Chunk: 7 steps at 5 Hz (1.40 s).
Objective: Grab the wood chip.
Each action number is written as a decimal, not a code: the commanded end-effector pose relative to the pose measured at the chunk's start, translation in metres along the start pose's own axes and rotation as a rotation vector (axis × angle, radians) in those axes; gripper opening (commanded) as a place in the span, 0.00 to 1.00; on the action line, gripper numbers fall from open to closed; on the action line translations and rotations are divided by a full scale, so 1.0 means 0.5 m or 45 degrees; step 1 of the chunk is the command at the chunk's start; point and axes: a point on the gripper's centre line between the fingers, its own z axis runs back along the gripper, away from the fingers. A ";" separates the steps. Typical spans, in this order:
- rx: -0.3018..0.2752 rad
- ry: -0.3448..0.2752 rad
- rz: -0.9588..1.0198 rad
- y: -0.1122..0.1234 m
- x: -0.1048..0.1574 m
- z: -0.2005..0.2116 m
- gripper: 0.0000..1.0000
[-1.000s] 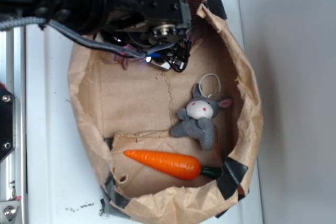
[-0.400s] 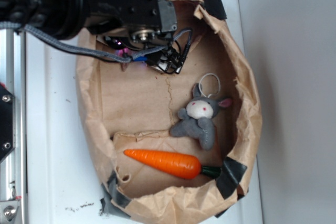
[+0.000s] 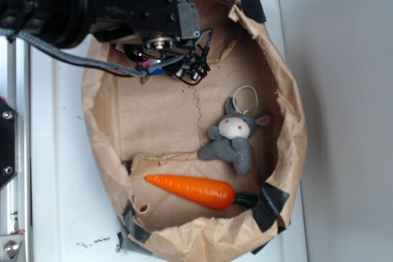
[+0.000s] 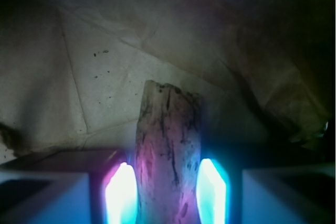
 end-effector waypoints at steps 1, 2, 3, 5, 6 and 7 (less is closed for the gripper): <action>-0.020 -0.031 0.062 0.024 0.023 0.021 0.00; -0.066 -0.038 0.016 0.016 0.024 0.054 0.00; -0.251 -0.036 -0.054 0.006 0.027 0.154 0.00; -0.410 0.014 -0.137 0.024 0.036 0.260 0.00; -0.346 -0.007 -0.136 0.030 0.034 0.251 0.00; -0.265 -0.095 -0.190 0.027 0.028 0.245 0.00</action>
